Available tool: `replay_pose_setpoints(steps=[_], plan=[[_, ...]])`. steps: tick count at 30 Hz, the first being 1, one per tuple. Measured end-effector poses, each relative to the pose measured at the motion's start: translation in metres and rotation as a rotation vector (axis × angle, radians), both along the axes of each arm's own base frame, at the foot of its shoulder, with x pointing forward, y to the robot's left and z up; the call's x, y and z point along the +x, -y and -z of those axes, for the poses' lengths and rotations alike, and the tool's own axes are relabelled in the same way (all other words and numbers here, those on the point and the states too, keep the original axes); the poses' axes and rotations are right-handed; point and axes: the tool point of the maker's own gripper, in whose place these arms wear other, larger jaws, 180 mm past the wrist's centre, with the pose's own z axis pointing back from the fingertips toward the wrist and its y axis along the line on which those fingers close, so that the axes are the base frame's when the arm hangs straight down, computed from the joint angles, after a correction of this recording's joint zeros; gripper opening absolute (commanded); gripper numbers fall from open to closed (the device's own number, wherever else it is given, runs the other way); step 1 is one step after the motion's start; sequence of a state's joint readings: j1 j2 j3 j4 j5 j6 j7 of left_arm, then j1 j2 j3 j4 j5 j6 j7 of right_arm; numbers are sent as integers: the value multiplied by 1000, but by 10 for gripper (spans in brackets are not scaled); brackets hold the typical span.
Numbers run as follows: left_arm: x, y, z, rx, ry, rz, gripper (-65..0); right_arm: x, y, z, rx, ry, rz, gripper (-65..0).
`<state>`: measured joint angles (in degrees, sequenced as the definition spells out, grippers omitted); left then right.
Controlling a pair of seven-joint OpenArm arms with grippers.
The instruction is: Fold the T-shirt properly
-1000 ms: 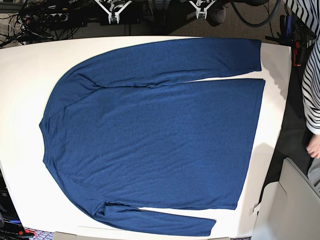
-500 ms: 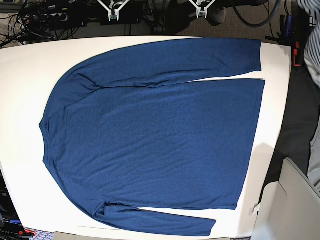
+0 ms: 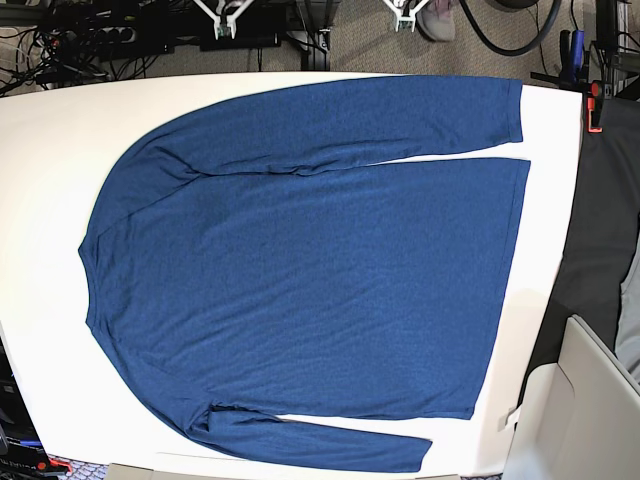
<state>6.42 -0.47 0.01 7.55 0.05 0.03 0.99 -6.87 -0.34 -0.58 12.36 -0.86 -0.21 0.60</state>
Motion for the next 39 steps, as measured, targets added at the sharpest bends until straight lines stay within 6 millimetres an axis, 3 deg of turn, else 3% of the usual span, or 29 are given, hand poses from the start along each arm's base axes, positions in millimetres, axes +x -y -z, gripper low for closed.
replay_pose_setpoints(steps=[7,12,19,22,27,30,33,36,39], plan=[[-31,-44,-4,66,-48,11,-650,-48,43,-5,-69,-76,-14,-648],[-39,-67,-10,105,-8,27,-650,-60,49,-8,-73,-77,-25,-648],[-78,-100,-31,158,-8,65,-650,-94,64,-24,-99,-76,-145,-648],[-75,-113,-41,178,39,90,-650,-99,64,-33,-93,-49,-172,-648],[-65,-119,-68,194,138,137,-650,-83,77,-59,-120,63,-212,-648],[-62,-120,-91,196,190,171,-650,-72,85,-82,-142,137,-234,-648],[-43,-116,-115,194,284,194,-650,-60,82,-110,-131,228,-276,-648],[-23,-110,-143,188,377,225,-650,-63,80,-134,-128,250,-297,-648],[-16,-110,-171,189,429,265,-650,-54,82,-162,-137,306,-310,-648]])
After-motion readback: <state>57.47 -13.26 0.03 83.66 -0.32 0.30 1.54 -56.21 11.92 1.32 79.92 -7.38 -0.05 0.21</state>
